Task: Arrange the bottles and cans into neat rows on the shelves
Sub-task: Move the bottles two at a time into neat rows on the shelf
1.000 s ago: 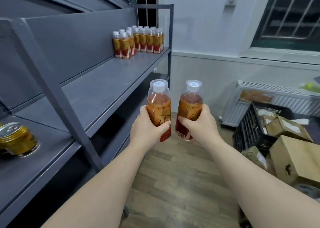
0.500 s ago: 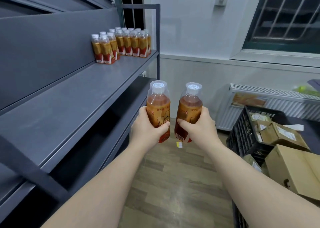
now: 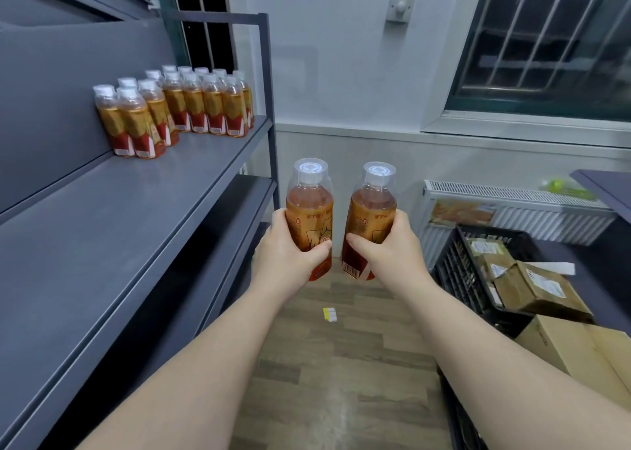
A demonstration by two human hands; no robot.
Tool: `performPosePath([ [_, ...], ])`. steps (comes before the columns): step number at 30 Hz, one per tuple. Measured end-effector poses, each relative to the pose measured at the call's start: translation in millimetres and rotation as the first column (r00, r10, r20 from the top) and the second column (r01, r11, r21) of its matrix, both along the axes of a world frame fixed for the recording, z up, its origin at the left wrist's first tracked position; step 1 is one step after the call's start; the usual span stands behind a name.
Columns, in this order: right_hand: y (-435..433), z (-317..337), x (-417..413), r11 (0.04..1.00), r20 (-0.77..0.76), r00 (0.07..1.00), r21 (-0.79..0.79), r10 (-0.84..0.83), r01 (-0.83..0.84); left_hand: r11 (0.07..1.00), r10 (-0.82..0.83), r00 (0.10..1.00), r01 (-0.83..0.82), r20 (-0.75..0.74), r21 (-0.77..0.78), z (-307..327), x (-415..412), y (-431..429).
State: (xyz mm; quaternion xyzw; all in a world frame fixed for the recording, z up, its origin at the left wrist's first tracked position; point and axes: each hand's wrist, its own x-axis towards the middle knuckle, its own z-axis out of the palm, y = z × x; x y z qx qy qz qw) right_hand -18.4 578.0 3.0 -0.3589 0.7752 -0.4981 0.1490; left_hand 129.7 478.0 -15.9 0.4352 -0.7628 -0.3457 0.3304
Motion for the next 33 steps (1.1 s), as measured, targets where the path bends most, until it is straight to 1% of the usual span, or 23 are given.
performPosePath([
  [5, -33.5, -3.2, -30.8, 1.000, 0.003, 1.000, 0.007, -0.015, 0.015, 1.000, -0.019, 1.000, 0.019, -0.005, 0.006, -1.9, -31.9, -34.1],
  [11, -83.9, -11.0, -82.1, 1.000, 0.000, 1.000, 0.009, 0.004, -0.004, 1.000, 0.012, 1.000, -0.012, 0.018, -0.005, -5.3, -76.9, -78.0],
  [24, -194.3, -0.2, -202.5, 0.990, 0.013, 0.990, -0.021, 0.143, -0.143, 0.991, 0.135, 0.991, -0.135, -0.023, 0.006, 9.3, -186.9, -169.8],
  [33, -271.6, -9.6, -237.0, 0.979, 0.025, 0.978, -0.003, 0.206, -0.206, 0.976, 0.217, 0.976, -0.217, 0.020, 0.013, -0.3, -214.8, -235.4],
])
